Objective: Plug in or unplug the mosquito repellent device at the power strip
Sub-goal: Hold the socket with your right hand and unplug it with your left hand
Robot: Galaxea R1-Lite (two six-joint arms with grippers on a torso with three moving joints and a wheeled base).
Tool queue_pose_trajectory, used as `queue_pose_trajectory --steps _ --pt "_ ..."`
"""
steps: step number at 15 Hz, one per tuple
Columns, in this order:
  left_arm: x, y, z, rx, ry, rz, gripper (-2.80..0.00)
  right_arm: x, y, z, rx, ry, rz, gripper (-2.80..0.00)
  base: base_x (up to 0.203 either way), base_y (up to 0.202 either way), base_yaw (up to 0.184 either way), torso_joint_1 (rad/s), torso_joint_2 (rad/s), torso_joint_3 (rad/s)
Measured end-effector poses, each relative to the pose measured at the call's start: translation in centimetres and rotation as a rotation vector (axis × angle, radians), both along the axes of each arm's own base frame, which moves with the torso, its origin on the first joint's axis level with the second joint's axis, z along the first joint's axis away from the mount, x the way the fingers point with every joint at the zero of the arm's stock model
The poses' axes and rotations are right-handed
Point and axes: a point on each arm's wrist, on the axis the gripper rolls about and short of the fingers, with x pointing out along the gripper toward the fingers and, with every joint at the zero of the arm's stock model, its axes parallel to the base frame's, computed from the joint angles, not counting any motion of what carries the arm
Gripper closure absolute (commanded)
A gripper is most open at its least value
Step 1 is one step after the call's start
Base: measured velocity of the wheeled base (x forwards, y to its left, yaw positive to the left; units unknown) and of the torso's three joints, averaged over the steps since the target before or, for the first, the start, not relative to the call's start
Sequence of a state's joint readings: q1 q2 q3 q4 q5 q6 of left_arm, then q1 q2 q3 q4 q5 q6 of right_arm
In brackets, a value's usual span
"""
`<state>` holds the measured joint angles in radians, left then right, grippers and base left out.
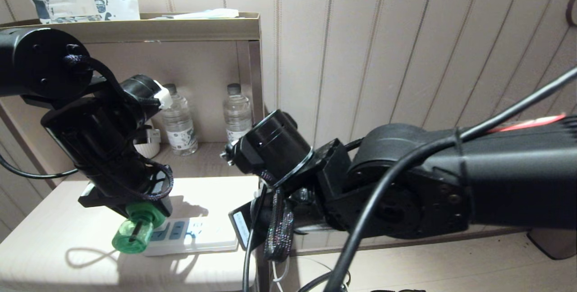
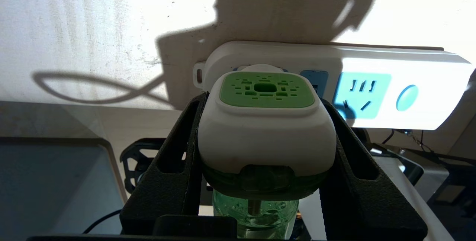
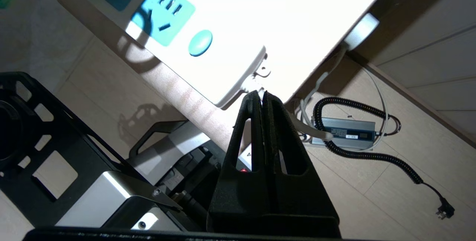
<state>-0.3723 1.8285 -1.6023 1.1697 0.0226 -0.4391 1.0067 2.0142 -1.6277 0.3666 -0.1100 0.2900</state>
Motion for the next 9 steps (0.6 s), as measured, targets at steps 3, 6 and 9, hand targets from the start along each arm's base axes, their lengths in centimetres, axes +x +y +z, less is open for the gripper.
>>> queue_pose_trajectory --steps 3,6,9 --pt "0.0 0.0 -0.2 0.001 0.004 0.0 0.0 0.6 1.9 -1.5 -0.014 0.009 0.01 0.0 0.0 0.0 0.0 0.0 0.0 0.0" --pt "0.0 0.0 -0.2 0.001 0.003 -0.001 0.0 0.3 3.2 -1.7 -0.002 0.001 0.03 0.0 0.0 0.0 0.0 0.0 0.0 0.0" --pt "0.1 0.0 -0.2 -0.001 0.002 -0.001 0.0 0.4 3.8 -1.5 0.01 -0.008 0.039 0.0 0.0 0.0 0.0 0.0 0.0 0.0"
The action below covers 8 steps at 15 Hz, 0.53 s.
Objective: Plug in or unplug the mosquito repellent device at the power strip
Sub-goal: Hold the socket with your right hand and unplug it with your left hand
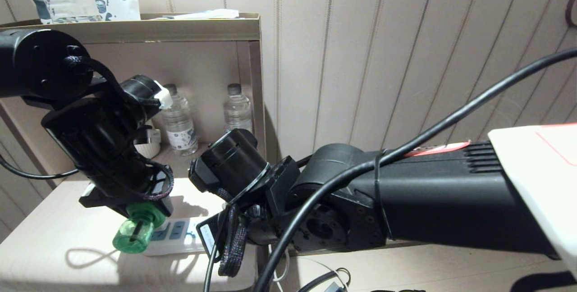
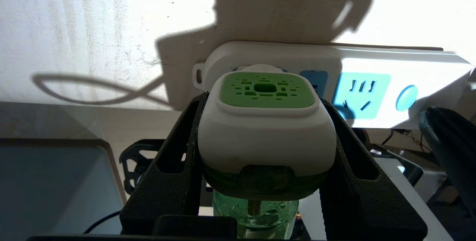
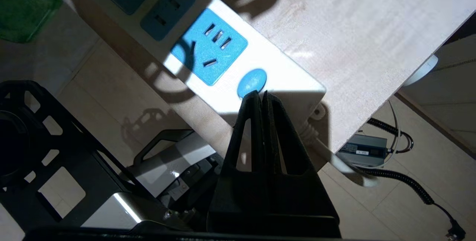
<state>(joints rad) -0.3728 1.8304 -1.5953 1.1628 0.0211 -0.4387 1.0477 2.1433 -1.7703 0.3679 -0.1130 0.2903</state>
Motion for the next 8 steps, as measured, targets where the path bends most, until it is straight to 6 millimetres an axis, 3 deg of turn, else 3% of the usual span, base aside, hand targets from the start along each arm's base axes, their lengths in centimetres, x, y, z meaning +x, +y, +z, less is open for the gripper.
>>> queue_pose_trajectory --steps 8 --pt "0.2 -0.1 0.4 -0.005 -0.019 0.0 0.0 0.1 0.8 -1.7 -0.029 0.02 0.005 0.0 0.0 0.0 0.0 0.0 0.0 0.0"
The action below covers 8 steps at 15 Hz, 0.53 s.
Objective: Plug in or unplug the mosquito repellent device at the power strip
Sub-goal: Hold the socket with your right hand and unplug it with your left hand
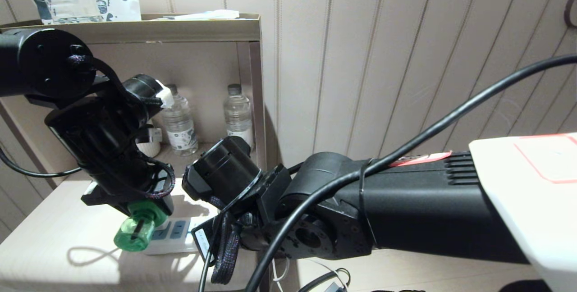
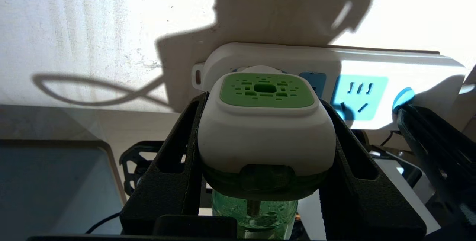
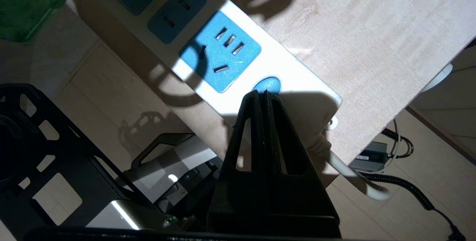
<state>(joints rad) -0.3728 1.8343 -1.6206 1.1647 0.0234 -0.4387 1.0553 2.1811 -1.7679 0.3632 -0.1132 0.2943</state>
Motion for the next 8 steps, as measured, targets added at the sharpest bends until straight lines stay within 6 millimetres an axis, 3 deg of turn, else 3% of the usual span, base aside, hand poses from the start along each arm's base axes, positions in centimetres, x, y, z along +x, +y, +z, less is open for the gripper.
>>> queue_pose_trajectory --steps 8 --pt "0.0 0.0 1.8 -0.022 -0.06 0.0 0.0 -0.1 0.4 -1.7 -0.04 0.028 0.0 0.0 0.0 0.0 0.0 0.0 0.0 0.0"
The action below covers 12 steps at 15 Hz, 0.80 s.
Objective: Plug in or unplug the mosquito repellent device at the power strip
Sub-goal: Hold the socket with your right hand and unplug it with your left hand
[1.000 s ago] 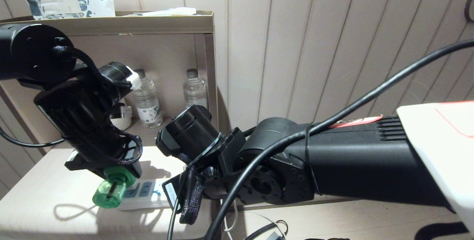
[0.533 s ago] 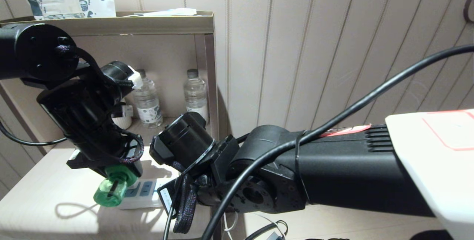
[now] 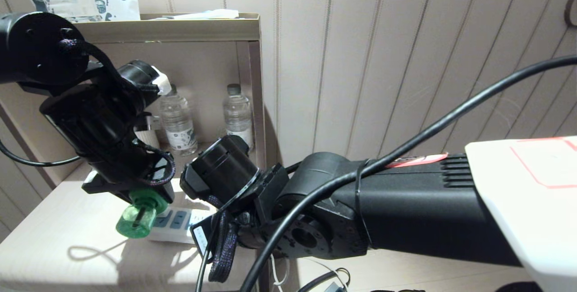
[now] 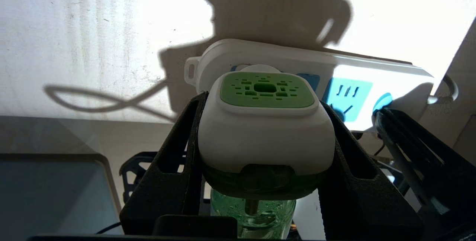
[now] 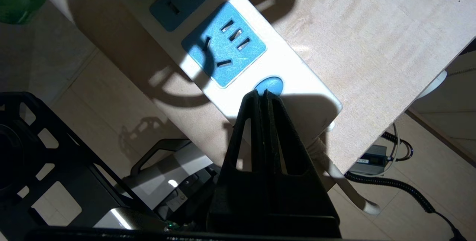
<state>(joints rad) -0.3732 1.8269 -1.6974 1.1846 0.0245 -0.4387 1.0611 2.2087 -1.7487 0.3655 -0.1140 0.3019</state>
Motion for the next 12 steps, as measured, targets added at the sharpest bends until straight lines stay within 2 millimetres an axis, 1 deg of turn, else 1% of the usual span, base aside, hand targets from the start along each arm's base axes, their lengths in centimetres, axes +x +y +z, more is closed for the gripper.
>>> queue_pose_trajectory --steps 4,8,12 --pt "-0.1 -0.2 0.3 -0.005 -0.011 -0.007 0.0 0.2 0.3 -0.6 -0.011 0.006 0.0 0.0 0.0 0.0 0.0 0.0 0.0 0.0" --pt "-0.1 -0.3 0.3 -0.006 -0.015 -0.012 0.0 0.5 1.0 -2.0 -0.03 0.015 0.0 0.0 0.0 0.0 0.0 0.0 0.0 0.0" --pt "-0.2 -0.4 0.8 -0.012 -0.029 -0.014 0.0 0.6 1.3 -2.6 -0.04 0.02 0.002 0.0 0.0 0.0 0.0 0.0 0.0 0.0"
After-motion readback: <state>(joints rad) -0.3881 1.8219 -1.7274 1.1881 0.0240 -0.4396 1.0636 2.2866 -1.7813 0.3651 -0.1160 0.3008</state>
